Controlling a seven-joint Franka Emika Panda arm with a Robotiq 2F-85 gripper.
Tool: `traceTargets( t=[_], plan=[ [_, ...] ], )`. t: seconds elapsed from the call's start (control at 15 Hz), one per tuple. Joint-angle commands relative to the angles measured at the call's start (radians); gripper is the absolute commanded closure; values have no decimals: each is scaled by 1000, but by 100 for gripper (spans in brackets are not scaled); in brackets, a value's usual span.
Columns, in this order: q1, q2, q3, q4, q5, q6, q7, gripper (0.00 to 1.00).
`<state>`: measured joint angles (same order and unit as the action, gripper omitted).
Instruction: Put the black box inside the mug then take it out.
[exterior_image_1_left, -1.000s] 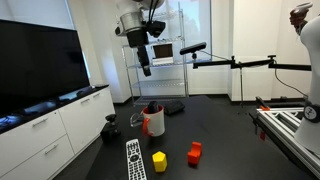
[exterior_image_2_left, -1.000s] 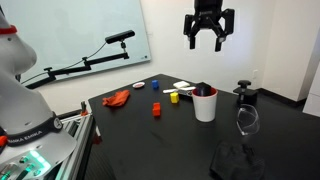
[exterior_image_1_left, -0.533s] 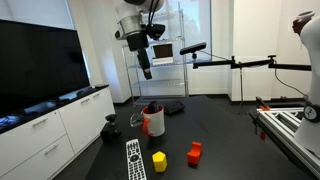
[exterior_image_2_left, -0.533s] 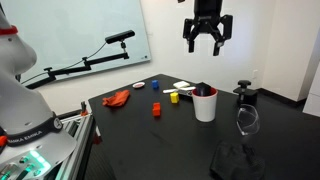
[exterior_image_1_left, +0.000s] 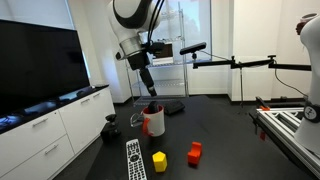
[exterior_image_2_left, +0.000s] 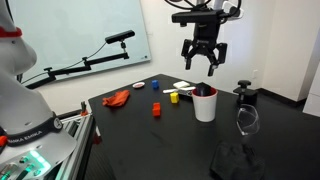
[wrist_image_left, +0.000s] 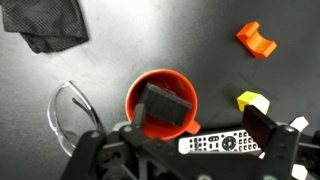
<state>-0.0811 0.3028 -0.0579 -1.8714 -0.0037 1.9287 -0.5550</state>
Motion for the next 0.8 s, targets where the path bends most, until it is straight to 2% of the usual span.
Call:
traceTargets(
  t=[0.0,0.73],
  plan=[
    [-12,-2,13,11,-45,-11,15,0],
    [-11,36,21,-15,-81,23,40,0]
  ],
)
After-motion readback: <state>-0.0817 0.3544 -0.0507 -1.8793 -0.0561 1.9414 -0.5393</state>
